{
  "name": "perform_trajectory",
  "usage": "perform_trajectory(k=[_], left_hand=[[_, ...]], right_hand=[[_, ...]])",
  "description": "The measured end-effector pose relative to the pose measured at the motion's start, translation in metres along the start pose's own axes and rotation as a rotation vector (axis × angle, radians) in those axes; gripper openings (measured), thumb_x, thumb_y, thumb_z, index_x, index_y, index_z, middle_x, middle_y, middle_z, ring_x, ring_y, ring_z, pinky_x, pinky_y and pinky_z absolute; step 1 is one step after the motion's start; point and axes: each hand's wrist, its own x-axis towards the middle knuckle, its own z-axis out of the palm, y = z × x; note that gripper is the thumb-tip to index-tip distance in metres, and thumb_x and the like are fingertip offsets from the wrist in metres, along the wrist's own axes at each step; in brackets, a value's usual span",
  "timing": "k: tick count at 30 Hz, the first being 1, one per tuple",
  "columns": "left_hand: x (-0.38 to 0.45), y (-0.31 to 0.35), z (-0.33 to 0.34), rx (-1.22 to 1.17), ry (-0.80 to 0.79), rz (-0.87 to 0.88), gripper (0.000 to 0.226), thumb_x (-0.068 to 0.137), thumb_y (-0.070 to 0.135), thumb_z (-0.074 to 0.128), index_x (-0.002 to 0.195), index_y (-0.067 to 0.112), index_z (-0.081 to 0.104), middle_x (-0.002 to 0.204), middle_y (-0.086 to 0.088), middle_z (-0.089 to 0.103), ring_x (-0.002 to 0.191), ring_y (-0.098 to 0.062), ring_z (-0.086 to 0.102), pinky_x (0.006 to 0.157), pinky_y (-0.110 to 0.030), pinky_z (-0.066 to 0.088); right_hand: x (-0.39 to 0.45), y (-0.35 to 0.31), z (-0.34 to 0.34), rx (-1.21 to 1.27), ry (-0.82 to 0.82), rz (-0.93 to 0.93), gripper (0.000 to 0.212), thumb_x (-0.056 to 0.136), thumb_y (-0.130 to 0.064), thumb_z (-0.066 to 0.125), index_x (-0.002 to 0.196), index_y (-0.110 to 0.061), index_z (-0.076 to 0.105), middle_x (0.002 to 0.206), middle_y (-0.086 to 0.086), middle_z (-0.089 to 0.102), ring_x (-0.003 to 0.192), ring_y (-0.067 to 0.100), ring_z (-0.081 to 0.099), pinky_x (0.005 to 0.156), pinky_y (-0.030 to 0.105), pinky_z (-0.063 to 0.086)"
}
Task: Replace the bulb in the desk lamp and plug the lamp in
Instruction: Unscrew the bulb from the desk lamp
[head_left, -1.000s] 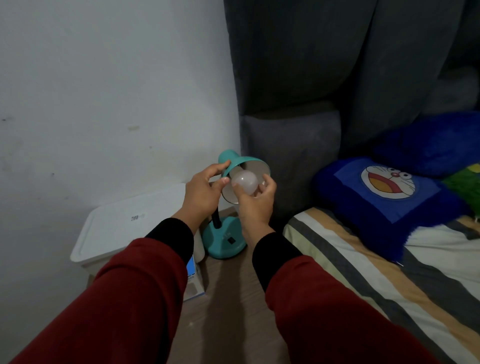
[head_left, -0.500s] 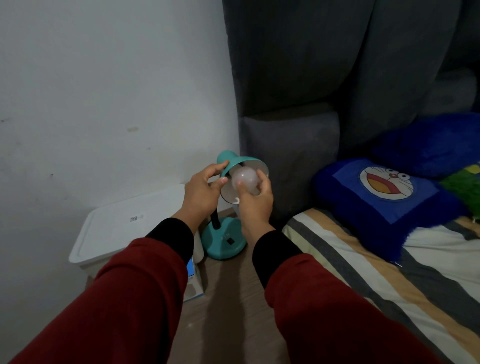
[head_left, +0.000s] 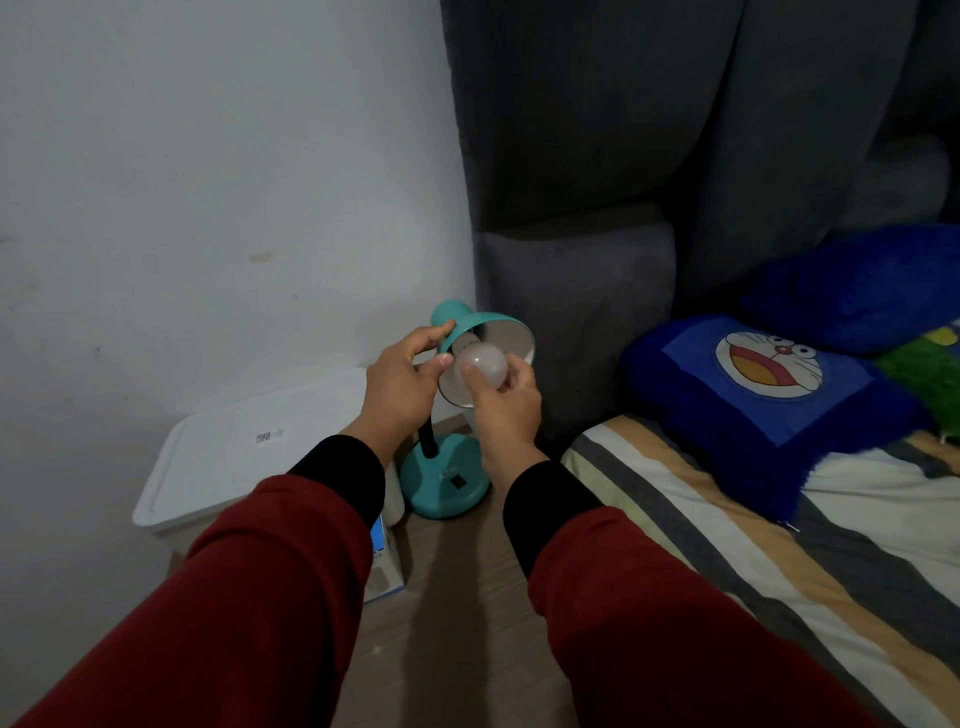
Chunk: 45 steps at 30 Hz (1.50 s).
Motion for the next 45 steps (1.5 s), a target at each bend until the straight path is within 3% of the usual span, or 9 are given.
perform_trajectory(k=[3,9,14,23,29,31,39,42,45], left_hand=[[0.000,0.000,0.000,-0.004,-0.008,-0.005,0.039,0.092,0.012,0.056,0.130,0.023,0.056,0.132,0.000,0.058,0.125,-0.011,0.050,0.095,-0.012,0.031],[0.000,-0.001,0.001,-0.013,-0.011,0.005,0.039,0.092,0.012,0.056,0.130,0.022,0.057,0.132,0.001,0.059,0.125,-0.012,0.051,0.097,-0.015,0.033],[0.001,-0.001,-0.001,-0.004,-0.002,0.003,0.039,0.092,0.012,0.056,0.129,0.023,0.057,0.132,0.001,0.059,0.125,-0.012,0.051,0.099,-0.016,0.033],[-0.003,0.002,-0.002,0.029,-0.009,0.002,0.040,0.093,0.017,0.055,0.131,0.026,0.054,0.135,0.000,0.057,0.128,-0.013,0.050,0.102,-0.016,0.032],[-0.018,0.004,-0.012,0.205,-0.097,0.013,0.055,0.093,0.025,0.054,0.145,0.027,0.035,0.145,-0.003,0.047,0.130,-0.019,0.050,0.106,-0.020,0.029],[-0.026,0.004,-0.015,0.247,-0.111,-0.021,0.061,0.092,0.026,0.056,0.147,0.023,0.030,0.143,-0.008,0.048,0.129,-0.022,0.049,0.109,-0.027,0.031],[-0.058,-0.015,-0.039,0.597,-0.237,-0.150,0.052,0.092,0.031,0.054,0.140,0.013,0.043,0.142,-0.012,0.048,0.135,-0.027,0.040,0.110,-0.032,0.031],[-0.077,-0.029,-0.048,0.713,-0.285,-0.185,0.049,0.092,0.030,0.053,0.137,0.013,0.046,0.139,-0.012,0.050,0.130,-0.028,0.044,0.106,-0.033,0.038],[-0.096,-0.048,-0.054,0.759,-0.305,-0.241,0.051,0.090,0.030,0.055,0.138,0.016,0.046,0.140,-0.011,0.048,0.128,-0.027,0.046,0.105,-0.035,0.042]], right_hand=[[0.001,-0.002,-0.002,-0.047,-0.016,-0.050,0.057,0.074,-0.008,0.073,0.123,-0.028,0.051,0.128,0.009,0.053,0.112,0.023,0.057,0.091,0.031,0.051],[-0.003,-0.006,0.001,-0.052,-0.047,-0.001,0.074,0.074,-0.036,0.076,0.138,-0.027,0.040,0.137,0.006,0.047,0.119,0.022,0.053,0.102,0.040,0.047],[-0.005,-0.007,-0.004,-0.251,-0.026,-0.065,0.077,0.072,-0.022,0.079,0.140,-0.015,0.043,0.141,0.005,0.035,0.123,0.023,0.049,0.106,0.038,0.044],[-0.010,-0.010,-0.016,-0.403,-0.091,-0.130,0.065,0.071,-0.023,0.080,0.129,-0.017,0.052,0.130,0.008,0.054,0.114,0.023,0.056,0.092,0.029,0.048],[-0.022,-0.019,-0.025,-0.504,-0.107,-0.154,0.067,0.068,-0.026,0.081,0.129,-0.014,0.054,0.128,0.011,0.056,0.115,0.025,0.057,0.098,0.037,0.049],[-0.029,-0.023,-0.030,-0.543,-0.125,-0.158,0.068,0.069,-0.027,0.081,0.129,-0.013,0.053,0.129,0.012,0.056,0.116,0.026,0.056,0.098,0.035,0.049],[-0.063,-0.039,-0.049,-0.781,-0.190,-0.166,0.063,0.072,-0.026,0.078,0.127,-0.009,0.054,0.127,0.013,0.059,0.116,0.027,0.057,0.086,0.026,0.044],[-0.078,-0.040,-0.052,-0.854,-0.211,-0.175,0.063,0.072,-0.027,0.078,0.127,-0.007,0.054,0.128,0.014,0.059,0.118,0.028,0.056,0.095,0.032,0.046],[-0.089,-0.034,-0.053,-0.904,-0.244,-0.166,0.064,0.072,-0.028,0.078,0.127,-0.007,0.054,0.127,0.013,0.059,0.117,0.027,0.056,0.095,0.032,0.046]])
